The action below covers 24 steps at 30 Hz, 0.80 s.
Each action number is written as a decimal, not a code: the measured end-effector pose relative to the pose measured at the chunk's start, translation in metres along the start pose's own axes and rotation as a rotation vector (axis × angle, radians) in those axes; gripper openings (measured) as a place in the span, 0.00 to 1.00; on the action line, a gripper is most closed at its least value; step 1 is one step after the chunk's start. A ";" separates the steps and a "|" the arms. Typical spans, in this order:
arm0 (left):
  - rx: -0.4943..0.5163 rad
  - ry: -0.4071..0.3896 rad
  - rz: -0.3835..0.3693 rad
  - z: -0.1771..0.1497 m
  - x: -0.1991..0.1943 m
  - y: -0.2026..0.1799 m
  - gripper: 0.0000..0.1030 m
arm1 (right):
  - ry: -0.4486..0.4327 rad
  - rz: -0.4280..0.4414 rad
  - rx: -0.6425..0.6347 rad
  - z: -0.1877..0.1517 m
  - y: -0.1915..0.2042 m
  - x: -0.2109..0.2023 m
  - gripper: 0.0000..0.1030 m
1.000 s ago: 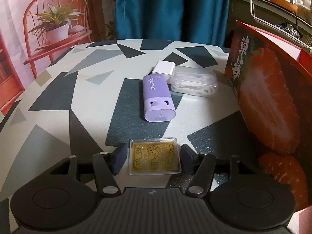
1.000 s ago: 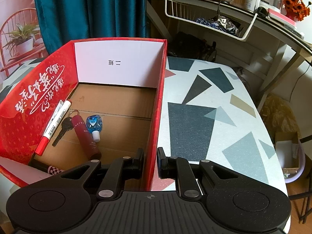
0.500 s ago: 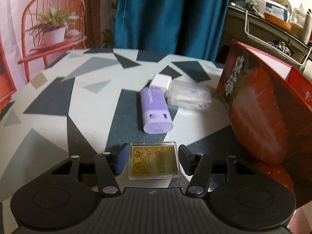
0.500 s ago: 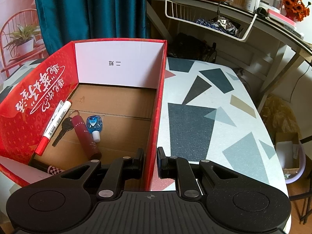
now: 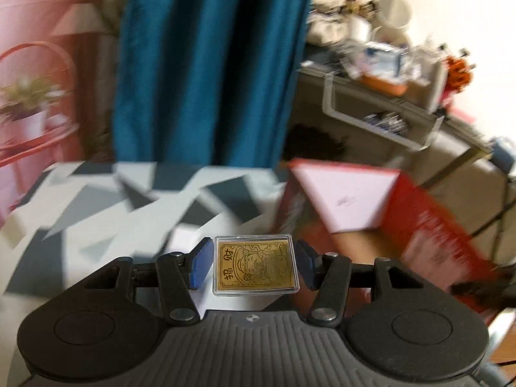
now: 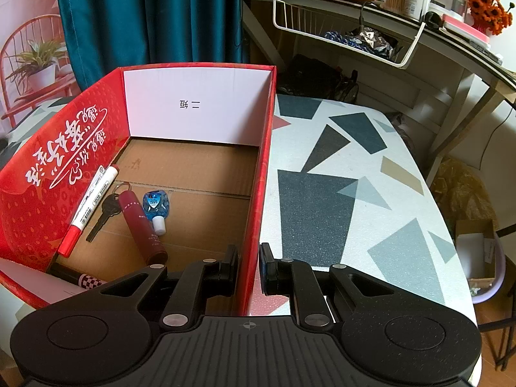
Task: Organize rigid objects
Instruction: 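Carry the gold card over the red box and release it inside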
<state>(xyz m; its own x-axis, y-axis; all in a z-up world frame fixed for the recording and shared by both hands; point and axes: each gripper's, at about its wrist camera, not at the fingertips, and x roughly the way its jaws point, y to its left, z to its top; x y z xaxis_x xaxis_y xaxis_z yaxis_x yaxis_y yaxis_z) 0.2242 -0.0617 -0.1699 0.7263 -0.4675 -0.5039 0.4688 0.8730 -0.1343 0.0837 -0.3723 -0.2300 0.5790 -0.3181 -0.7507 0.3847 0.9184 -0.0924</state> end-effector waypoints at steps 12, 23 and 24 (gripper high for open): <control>0.228 0.144 -0.302 0.005 0.050 -0.104 0.56 | 0.005 0.002 0.006 -0.001 -0.001 0.001 0.13; 0.265 0.233 -0.233 -0.011 0.086 -0.111 0.57 | 0.006 0.004 0.007 -0.001 -0.001 0.001 0.13; 0.264 0.236 -0.230 -0.011 0.088 -0.113 0.57 | 0.007 0.004 0.007 -0.001 -0.001 0.001 0.13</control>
<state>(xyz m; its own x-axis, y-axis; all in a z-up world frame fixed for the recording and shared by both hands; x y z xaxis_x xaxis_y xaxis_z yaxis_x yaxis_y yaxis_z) 0.2299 -0.2001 -0.2081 0.4669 -0.5750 -0.6718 0.7404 0.6696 -0.0586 0.0828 -0.3736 -0.2312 0.5757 -0.3128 -0.7554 0.3873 0.9180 -0.0850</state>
